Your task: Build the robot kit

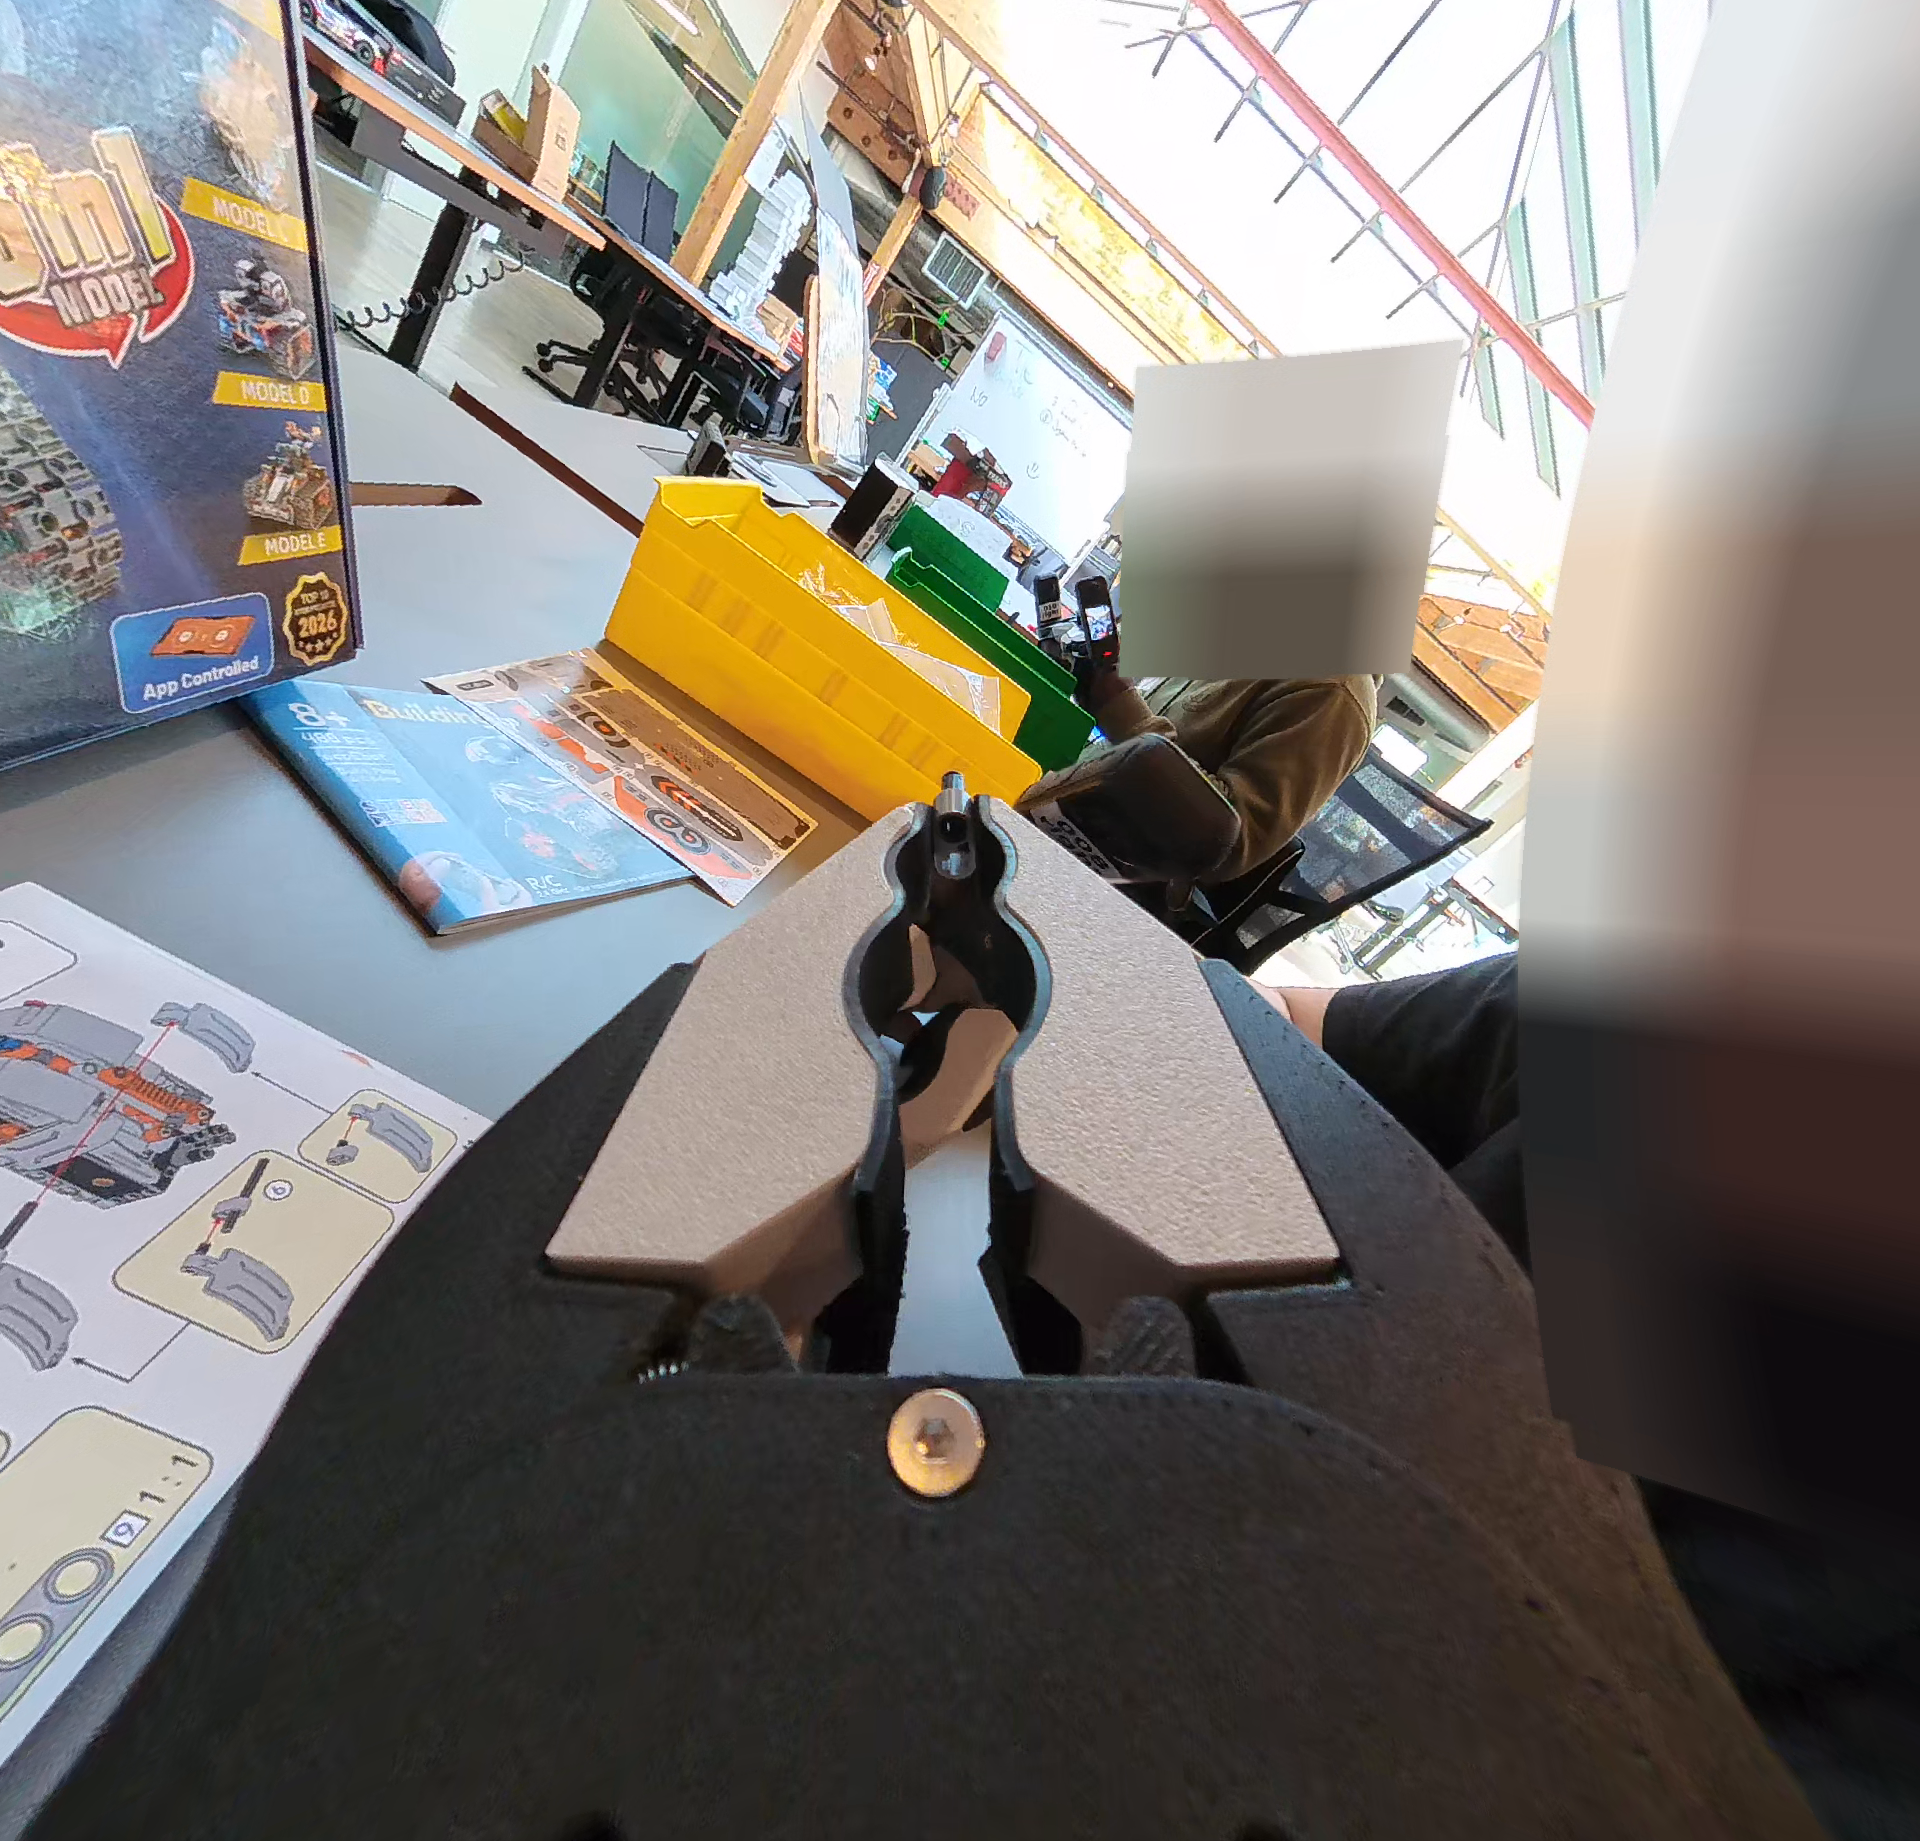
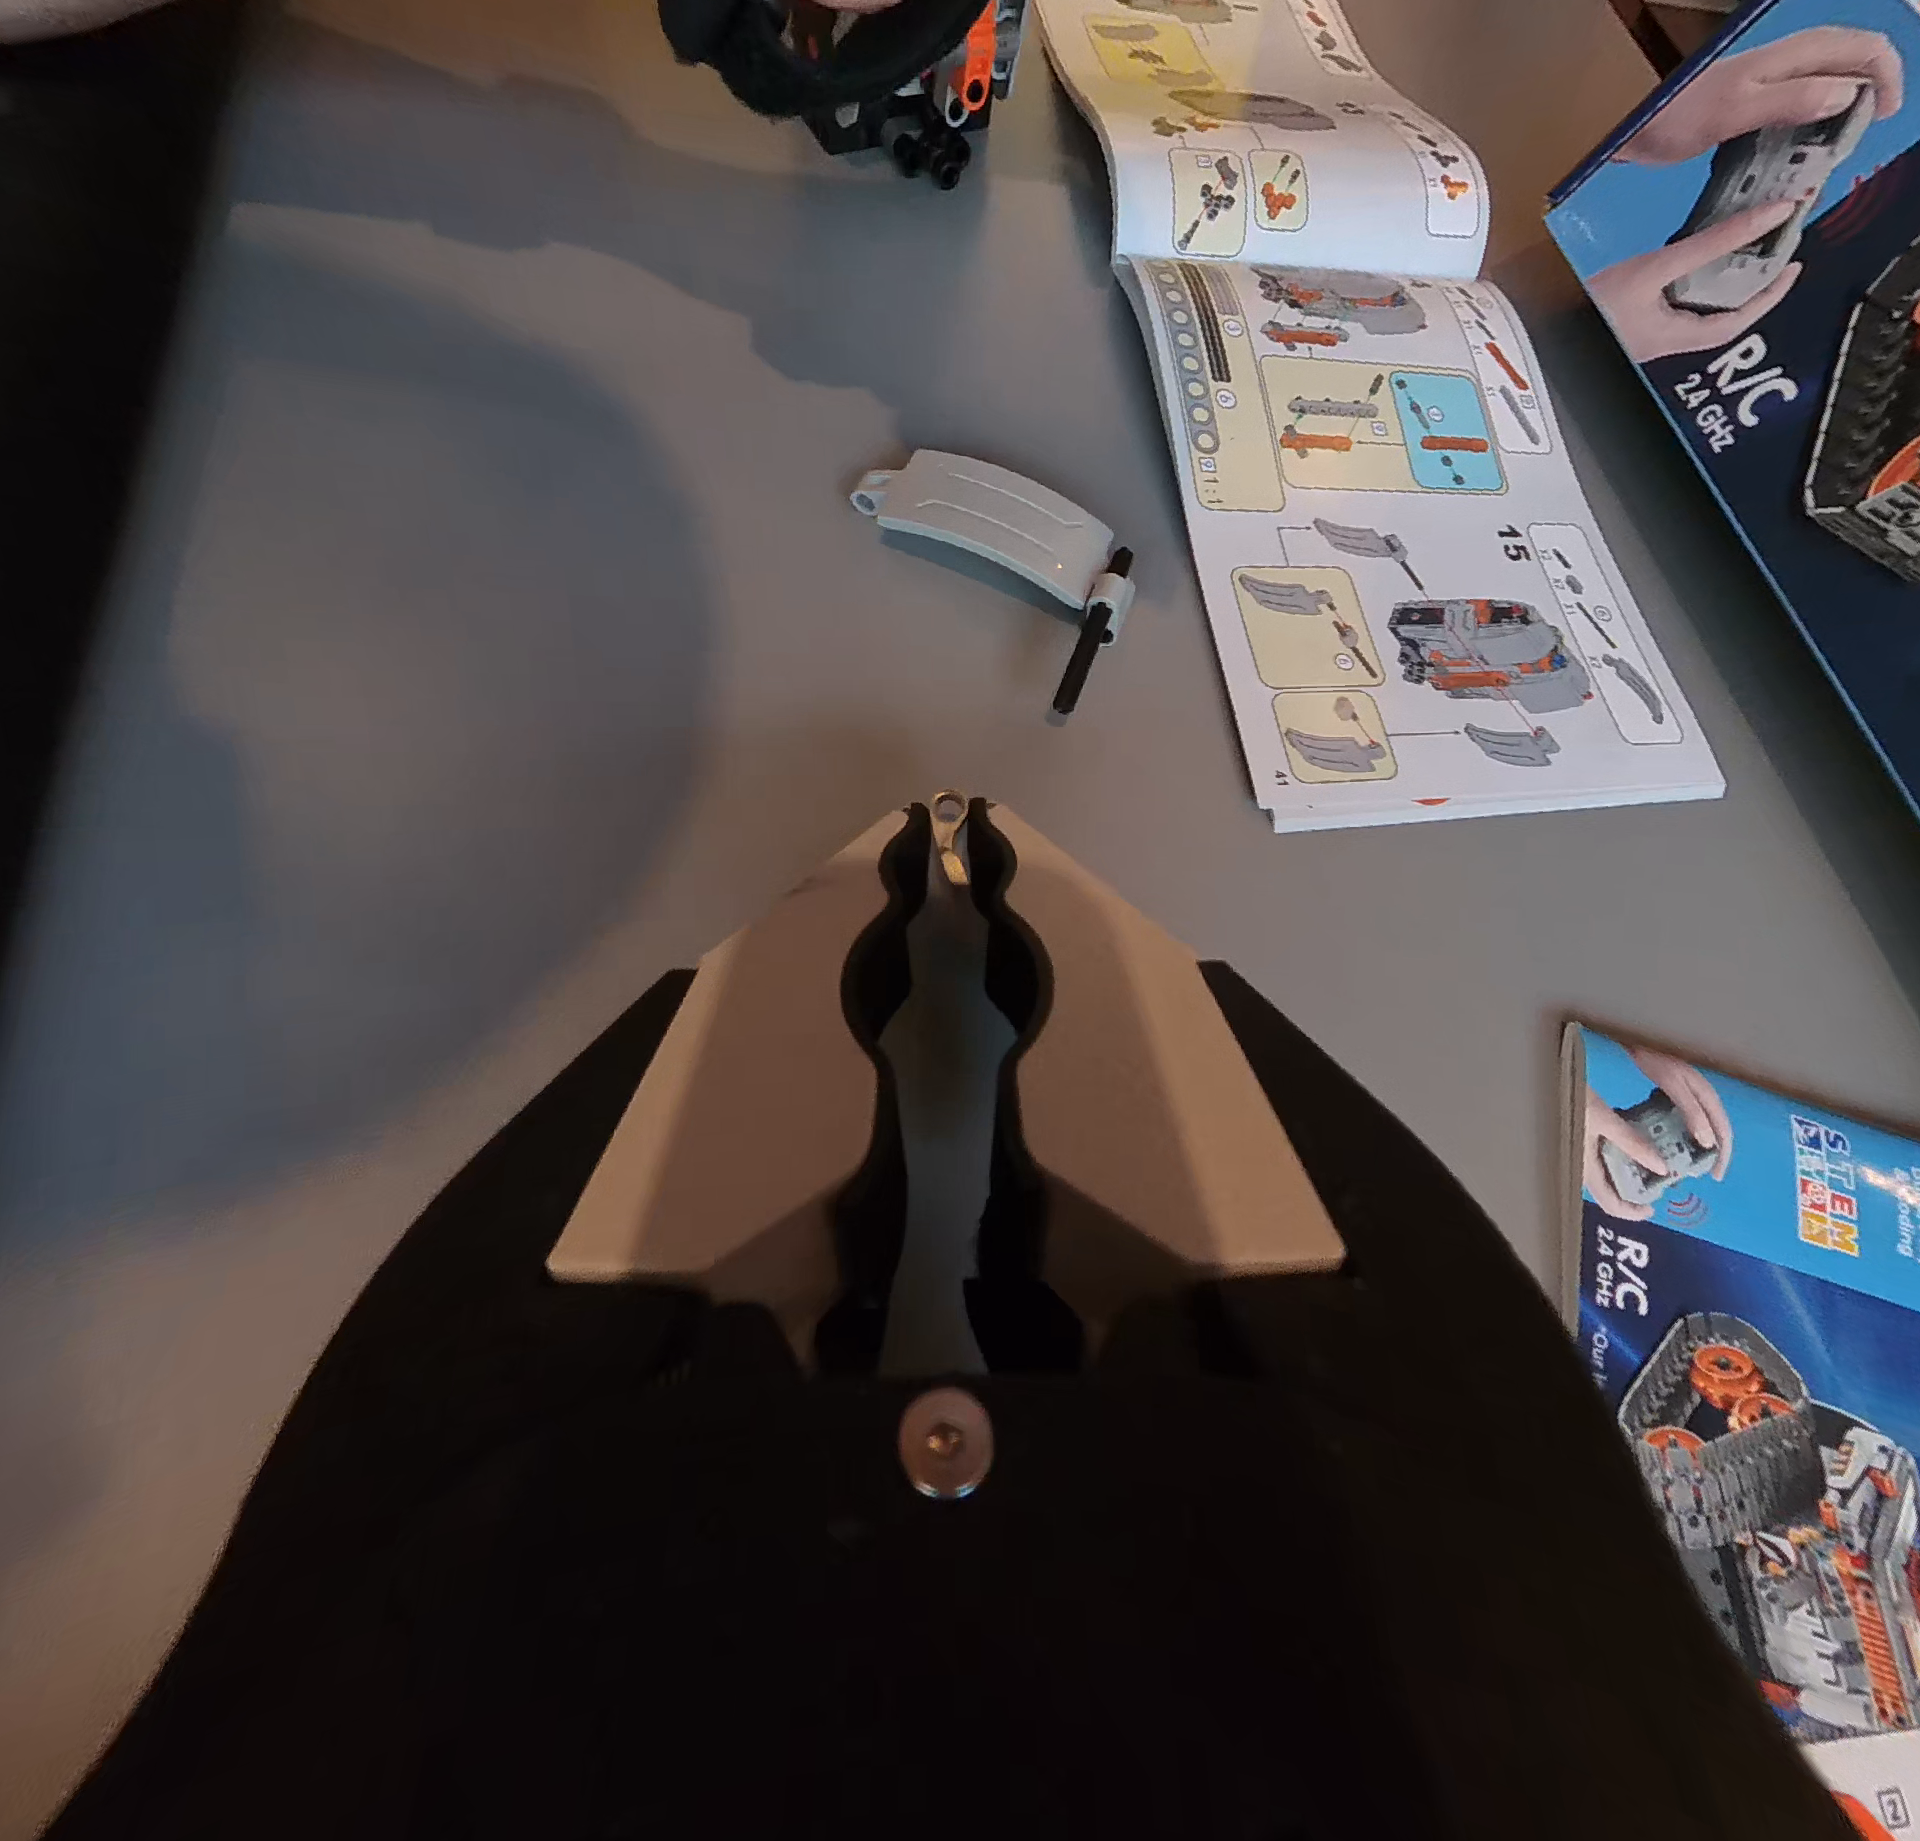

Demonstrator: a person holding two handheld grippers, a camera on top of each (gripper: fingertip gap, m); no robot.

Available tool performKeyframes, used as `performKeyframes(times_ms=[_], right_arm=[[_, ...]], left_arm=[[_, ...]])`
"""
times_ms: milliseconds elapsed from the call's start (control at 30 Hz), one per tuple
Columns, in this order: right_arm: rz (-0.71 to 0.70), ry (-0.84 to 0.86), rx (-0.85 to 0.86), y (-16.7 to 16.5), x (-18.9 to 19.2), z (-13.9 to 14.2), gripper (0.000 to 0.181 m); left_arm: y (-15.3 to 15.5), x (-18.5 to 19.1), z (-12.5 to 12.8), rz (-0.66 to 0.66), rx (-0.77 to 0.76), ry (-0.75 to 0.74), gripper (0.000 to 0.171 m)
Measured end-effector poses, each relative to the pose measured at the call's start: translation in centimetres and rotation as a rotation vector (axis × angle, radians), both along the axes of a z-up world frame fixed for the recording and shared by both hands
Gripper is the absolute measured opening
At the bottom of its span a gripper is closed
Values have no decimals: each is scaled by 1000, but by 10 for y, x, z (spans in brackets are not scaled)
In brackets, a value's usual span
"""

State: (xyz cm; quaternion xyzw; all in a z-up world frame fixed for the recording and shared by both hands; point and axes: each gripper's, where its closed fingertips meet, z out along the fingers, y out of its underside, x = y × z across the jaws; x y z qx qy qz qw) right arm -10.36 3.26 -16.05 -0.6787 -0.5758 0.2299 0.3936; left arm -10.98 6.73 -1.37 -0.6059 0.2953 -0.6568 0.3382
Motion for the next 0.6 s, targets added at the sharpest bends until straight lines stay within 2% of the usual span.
performKeyframes(times_ms=[133, 367, 500, 600], right_arm=[[47, 48, 9, -7, -6, 8, 5], [138, 275, 78, -21, -16, 52, 5], [143, 365, 45, -21, -14, 66, 5], [138, 382, 89, -20, -12, 72, 5]], left_arm=[[0, 0, 1, -1, 2, -3, 5], [-3, 1, 3, -8, 11, -1, 4], [-5, 1, 4, -13, 15, -3, 4], [-6, 1, 5, -13, 19, -4, 5]])
